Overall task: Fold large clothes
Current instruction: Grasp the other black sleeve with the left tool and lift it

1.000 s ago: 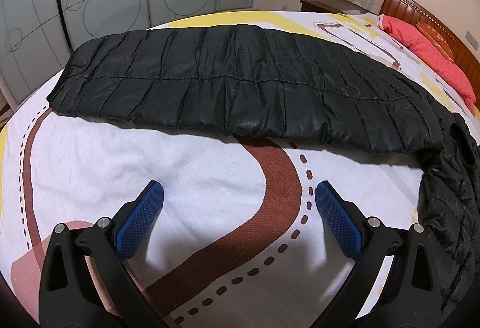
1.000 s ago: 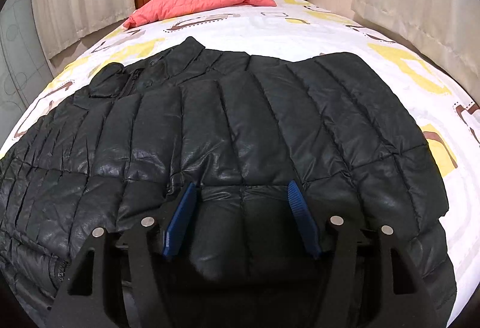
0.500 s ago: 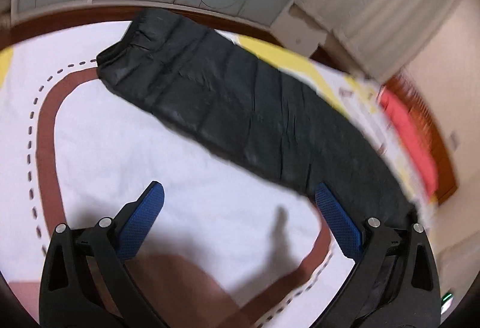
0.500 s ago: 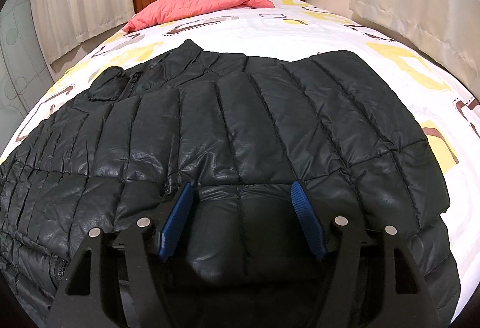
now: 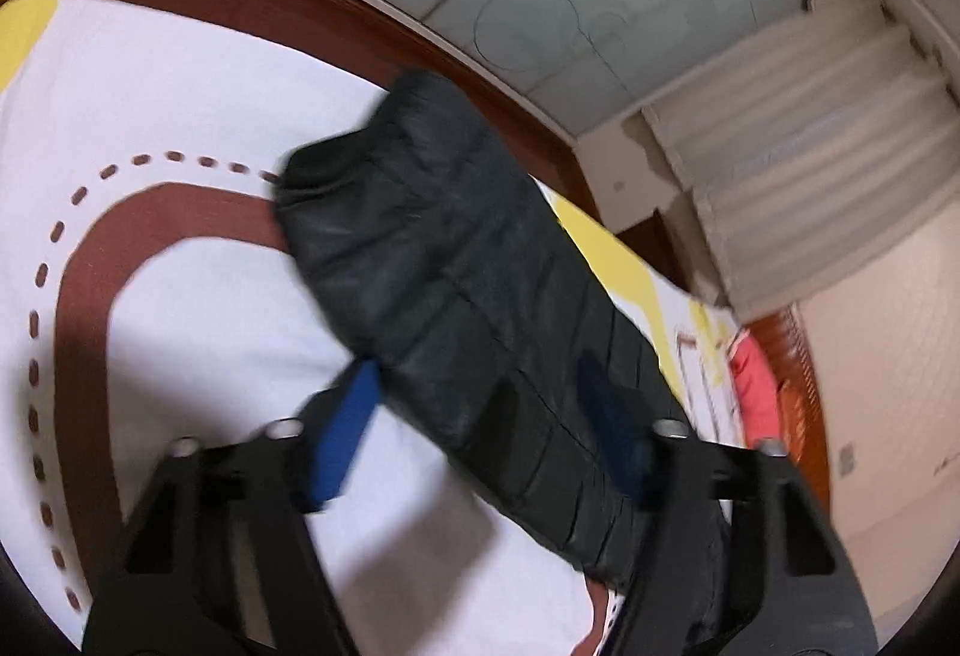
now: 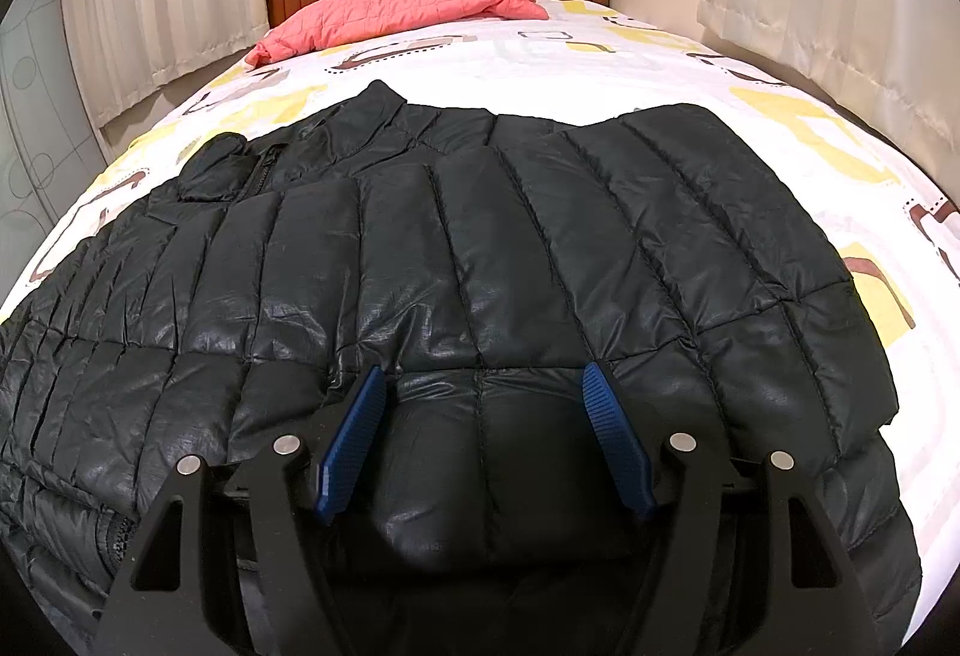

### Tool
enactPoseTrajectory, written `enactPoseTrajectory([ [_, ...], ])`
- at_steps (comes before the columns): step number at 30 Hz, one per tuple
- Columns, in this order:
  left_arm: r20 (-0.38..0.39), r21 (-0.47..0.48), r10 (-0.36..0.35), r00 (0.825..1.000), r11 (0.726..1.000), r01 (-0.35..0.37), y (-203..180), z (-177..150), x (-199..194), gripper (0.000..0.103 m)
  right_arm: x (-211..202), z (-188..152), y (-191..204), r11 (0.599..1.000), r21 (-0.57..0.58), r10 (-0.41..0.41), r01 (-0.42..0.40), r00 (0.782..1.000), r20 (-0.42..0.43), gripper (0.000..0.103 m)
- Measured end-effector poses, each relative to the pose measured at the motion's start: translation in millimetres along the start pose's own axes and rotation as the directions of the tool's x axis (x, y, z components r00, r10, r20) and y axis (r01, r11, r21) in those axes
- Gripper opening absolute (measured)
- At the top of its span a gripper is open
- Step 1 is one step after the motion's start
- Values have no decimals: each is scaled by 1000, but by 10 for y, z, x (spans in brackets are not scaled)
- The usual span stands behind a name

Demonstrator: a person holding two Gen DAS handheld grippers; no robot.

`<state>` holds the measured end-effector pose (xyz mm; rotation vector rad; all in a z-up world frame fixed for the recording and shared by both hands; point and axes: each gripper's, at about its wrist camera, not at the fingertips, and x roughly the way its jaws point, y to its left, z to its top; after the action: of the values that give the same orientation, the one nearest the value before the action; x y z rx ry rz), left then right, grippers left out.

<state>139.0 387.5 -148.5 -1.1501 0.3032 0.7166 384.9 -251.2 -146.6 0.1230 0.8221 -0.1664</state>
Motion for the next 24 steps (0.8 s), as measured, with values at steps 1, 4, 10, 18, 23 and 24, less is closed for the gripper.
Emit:
enactPoseTrajectory([
  [1, 2, 4, 6, 1000, 1000, -6, 15, 19, 21, 43, 0, -1, 1, 1000, -1, -1, 1, 1000, 0, 68],
  [4, 2, 52, 57, 998, 997, -57, -10, 76, 102, 19, 0, -1, -2, 1000, -1, -1, 1, 1000, 1, 68],
  [10, 74, 226, 70, 995, 970, -85, -371, 115, 41, 5, 2, -4, -2, 1000, 0, 0, 0, 1000, 2, 68],
  [18, 80, 561, -102, 992, 827, 40, -1540, -591, -112, 4, 5, -10, -3, 1000, -1, 4, -4, 1000, 4, 68],
  [23, -50, 694, -182, 982, 701, 166, -2140, -1373, -137, 4, 6, -11, -14, 1000, 1, 8, -8, 1000, 4, 68],
  [24, -80, 710, -190, 979, 678, 190, -2247, -1533, -137, 4, 2, -15, -9, 1000, 0, 6, -6, 1000, 4, 68],
])
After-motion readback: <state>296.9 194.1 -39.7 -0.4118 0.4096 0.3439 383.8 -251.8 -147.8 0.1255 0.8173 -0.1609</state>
